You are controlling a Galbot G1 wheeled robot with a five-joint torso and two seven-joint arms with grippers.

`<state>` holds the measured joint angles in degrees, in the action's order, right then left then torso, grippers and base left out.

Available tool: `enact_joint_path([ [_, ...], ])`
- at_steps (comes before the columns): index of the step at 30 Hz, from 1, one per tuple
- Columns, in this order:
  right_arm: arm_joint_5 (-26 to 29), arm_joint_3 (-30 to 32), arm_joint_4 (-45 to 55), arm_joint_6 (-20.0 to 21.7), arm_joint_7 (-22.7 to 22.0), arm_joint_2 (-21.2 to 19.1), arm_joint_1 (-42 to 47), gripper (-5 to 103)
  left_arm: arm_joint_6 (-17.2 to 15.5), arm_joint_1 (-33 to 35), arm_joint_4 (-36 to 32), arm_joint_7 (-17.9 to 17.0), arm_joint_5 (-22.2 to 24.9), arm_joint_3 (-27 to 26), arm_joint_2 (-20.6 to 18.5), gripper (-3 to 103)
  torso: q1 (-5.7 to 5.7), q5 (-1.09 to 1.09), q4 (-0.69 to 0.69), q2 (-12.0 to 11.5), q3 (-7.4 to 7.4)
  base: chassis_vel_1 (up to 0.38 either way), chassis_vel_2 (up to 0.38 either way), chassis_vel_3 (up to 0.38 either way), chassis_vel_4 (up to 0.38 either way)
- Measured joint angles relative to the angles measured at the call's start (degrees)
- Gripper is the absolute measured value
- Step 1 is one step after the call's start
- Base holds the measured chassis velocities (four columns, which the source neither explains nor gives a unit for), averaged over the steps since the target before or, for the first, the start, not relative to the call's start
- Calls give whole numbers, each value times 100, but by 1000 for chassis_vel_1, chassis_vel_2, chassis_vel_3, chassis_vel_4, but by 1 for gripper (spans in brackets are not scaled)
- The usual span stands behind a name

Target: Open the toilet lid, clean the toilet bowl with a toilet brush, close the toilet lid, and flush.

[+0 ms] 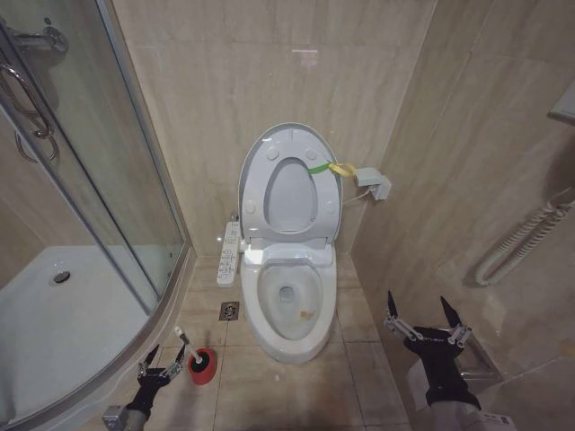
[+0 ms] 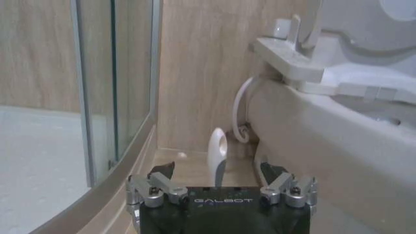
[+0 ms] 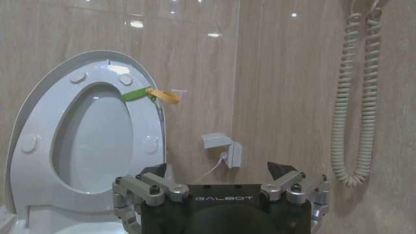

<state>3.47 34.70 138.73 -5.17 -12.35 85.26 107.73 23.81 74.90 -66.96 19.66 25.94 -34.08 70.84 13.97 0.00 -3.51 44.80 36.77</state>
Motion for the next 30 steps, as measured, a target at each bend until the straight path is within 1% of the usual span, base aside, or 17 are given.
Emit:
enact_joint_path([
  [6,0,0,0,0,0,0,0,100,82,-249,334,-38,-149,92,-32,91,0,0,0,0,0,0,0,0,0],
  [7,0,0,0,0,0,0,0,100,94,-299,385,-44,-165,117,-41,86,0,0,0,0,0,0,0,0,0],
  [9,0,0,0,0,0,0,0,100,194,-483,603,-71,-258,195,-52,86,0,0,-1,0,0,0,0,0,0],
  [15,0,0,0,0,0,0,0,100,211,-715,883,-109,-323,324,-41,85,0,0,-1,0,0,0,0,0,0],
  [19,0,0,0,0,0,0,0,100,223,-814,1004,-134,-329,376,-45,85,0,0,0,0,0,0,0,0,0],
  [20,0,0,0,0,0,0,0,100,224,-853,1040,-211,-318,417,-55,85,0,0,0,0,0,0,0,0,0],
  [21,0,0,0,0,0,0,0,100,224,-853,1040,-211,-318,417,-55,85,0,0,0,0,0,0,0,0,0],
  [22,0,0,0,0,0,0,0,100,223,-872,1053,-251,-305,443,-61,82,0,0,0,0,0,0,0,0,0],
  [24,0,0,0,0,0,0,0,100,214,-992,1167,-362,-269,526,-71,82,-1,0,0,0,0,0,0,0,0],
  [28,0,0,0,0,0,0,0,100,205,-1100,1269,-434,-173,629,-76,82,-1,0,-1,0,0,0,0,0,0],
  [29,0,0,0,0,0,0,0,100,198,-1114,1274,-448,-162,653,-84,64,-1,0,-1,0,0,0,0,0,0],
  [30,0,0,0,0,0,0,0,100,198,-1114,1274,-448,-162,653,-84,64,-1,0,-1,0,0,0,0,0,0],
])
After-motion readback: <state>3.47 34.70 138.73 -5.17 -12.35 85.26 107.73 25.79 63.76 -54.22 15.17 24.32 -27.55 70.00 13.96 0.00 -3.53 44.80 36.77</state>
